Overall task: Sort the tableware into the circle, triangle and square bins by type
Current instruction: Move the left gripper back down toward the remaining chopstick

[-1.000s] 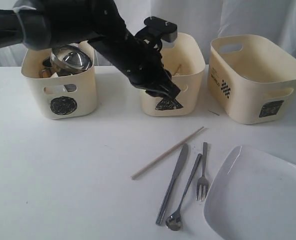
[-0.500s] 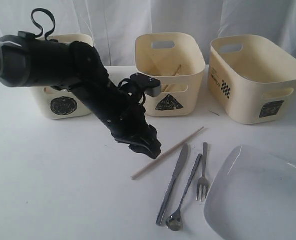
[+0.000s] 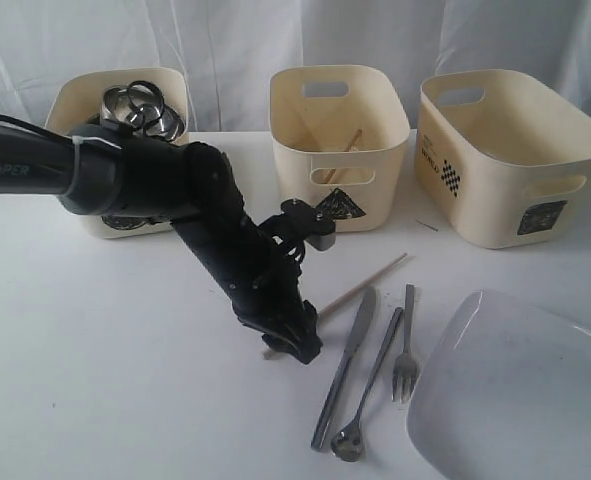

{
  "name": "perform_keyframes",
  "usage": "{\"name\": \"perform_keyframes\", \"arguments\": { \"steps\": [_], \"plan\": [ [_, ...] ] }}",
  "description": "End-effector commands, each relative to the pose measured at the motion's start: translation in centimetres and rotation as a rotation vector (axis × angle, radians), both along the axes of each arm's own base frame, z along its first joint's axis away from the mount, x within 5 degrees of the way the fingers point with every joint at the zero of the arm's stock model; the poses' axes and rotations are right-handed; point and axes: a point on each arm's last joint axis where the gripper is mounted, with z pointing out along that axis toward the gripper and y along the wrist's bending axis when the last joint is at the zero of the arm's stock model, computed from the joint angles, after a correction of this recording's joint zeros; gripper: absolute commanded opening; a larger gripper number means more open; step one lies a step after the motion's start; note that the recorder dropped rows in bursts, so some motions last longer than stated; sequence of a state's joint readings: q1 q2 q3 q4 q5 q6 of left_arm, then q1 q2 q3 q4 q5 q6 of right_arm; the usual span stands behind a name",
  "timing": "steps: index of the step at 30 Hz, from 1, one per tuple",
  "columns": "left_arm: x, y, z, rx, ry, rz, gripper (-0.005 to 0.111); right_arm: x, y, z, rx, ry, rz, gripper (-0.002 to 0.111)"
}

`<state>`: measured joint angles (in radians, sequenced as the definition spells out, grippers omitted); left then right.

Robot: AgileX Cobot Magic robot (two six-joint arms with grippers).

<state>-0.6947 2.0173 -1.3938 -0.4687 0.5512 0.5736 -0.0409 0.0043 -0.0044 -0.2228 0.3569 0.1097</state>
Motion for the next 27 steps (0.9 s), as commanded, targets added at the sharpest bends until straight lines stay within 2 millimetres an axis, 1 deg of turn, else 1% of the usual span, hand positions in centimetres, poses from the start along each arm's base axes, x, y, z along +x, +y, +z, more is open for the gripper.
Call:
{"name": "perform_keyframes", "arguments": {
  "steps": [1,10,14,20,22,23,24,26,27],
  "plan": [
    [-0.1,0.0,-0.5,0.022,-0.012,-0.020,0.056,0.0,0.0,-0.1,-0.004,-0.005,0.000,0.000],
    [0.0,0.3,-0.6,0.049,-0.037,-0.043,0.056,0.0,0.0,-0.1,-0.004,-0.005,0.000,0.000],
    [0.2,0.6,-0.8,0.092,-0.071,-0.075,0.056,0.0,0.0,-0.1,-0.004,-0.005,0.000,0.000],
    [0.3,0.6,-2.0,0.114,-0.055,-0.081,0.056,0.0,0.0,-0.1,-0.004,-0.005,0.000,0.000],
    [0.3,0.6,-2.3,0.118,-0.049,-0.080,0.054,0.0,0.0,-0.1,-0.004,-0.005,0.000,0.000],
    [0.3,0.6,-2.3,0.118,-0.049,-0.080,0.052,0.0,0.0,-0.1,-0.004,-0.005,0.000,0.000],
    [0.3,0.6,-2.3,0.119,-0.047,-0.081,0.046,0.0,0.0,-0.1,-0.004,-0.005,0.000,0.000],
    [0.2,0.6,-2.3,0.123,-0.038,-0.085,0.031,0.0,0.0,-0.1,-0.004,-0.005,0.000,0.000],
    [0.2,0.6,-2.3,0.124,-0.034,-0.087,0.022,0.0,0.0,-0.1,-0.004,-0.005,0.000,0.000]
  ]
}}
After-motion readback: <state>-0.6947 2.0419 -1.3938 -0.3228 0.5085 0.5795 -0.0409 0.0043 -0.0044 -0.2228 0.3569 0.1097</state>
